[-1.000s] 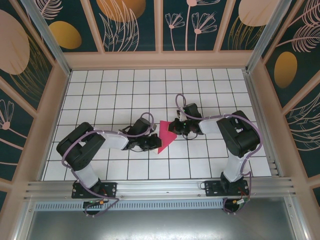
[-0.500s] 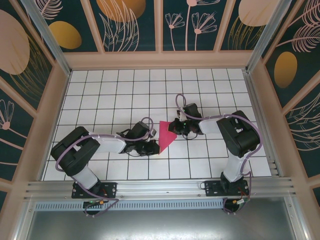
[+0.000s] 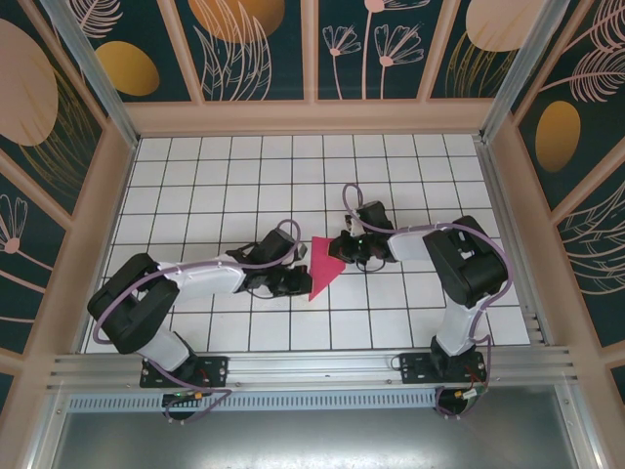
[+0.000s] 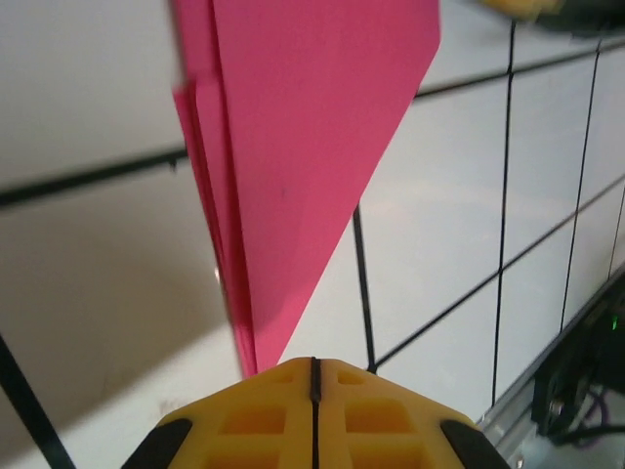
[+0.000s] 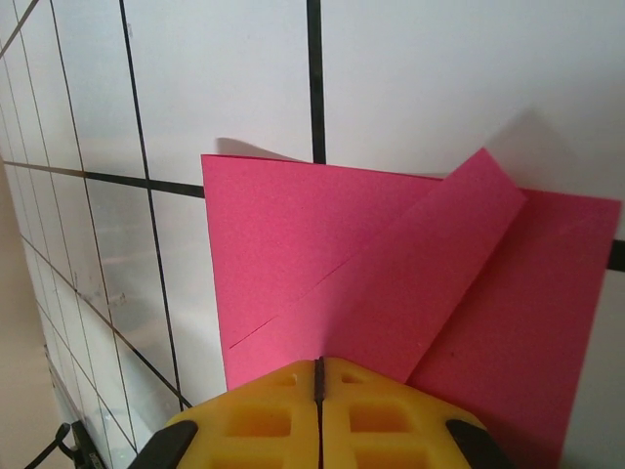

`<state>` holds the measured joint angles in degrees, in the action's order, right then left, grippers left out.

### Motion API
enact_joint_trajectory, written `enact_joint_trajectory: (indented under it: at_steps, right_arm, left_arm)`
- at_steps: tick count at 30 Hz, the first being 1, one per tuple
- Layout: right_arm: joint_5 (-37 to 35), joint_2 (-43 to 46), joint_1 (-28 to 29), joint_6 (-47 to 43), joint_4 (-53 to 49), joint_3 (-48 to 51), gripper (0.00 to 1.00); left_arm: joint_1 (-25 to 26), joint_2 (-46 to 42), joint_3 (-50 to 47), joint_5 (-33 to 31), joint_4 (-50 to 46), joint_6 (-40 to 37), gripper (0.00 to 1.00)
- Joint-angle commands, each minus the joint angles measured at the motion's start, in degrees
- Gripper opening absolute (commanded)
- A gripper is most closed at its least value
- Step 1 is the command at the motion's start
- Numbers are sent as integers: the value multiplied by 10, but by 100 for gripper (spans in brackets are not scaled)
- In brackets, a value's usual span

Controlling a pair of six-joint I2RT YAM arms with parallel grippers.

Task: Fold a paper plane with a square sheet of paper (pick it up from the middle)
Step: Fourth fold the wing at the center of the table, then turn over the paper at the center of the table.

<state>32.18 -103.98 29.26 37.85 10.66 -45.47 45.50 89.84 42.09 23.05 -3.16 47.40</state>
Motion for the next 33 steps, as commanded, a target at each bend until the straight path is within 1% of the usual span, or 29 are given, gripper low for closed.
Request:
enact_joint_trajectory:
  at_steps: [1,4,6,7,9,11,14,16,19,25,33]
  right_arm:
    - [-38,-5,7,-8,-46,-14,8]
    - [-37,5,8,-9,-59,-33,8]
    - [-37,15,8,-11,-65,-41,9]
    - [-36,22,7,-10,-67,-43,10]
    - [-32,38,7,-11,-71,-44,11]
    - [-39,64,6,-13,-83,-38,13]
    - [-53,102,-5,-5,-97,-13,15]
    - [-57,122,-15,7,-99,11,18]
    - [-56,149,-24,30,-88,52,26]
    - [-47,162,-24,62,-72,92,29]
    - [-33,139,-21,80,-61,93,30]
  left_arm:
    - [-2,4,30,-72,14,13,10]
    - [-3,40,69,-114,-2,6,12]
    - [-3,66,86,-137,-10,0,17]
    - [-3,79,97,-144,-15,-5,18]
    - [-3,105,118,-148,-28,-10,24]
    - [-3,109,125,-154,-29,-12,25]
    - [-3,102,123,-181,-37,-12,27]
    - [-3,94,118,-183,-35,-15,29]
    - [-3,92,112,-179,-26,-17,30]
    - [-3,113,123,-177,-34,-20,32]
    - [-3,123,127,-176,-40,-23,32]
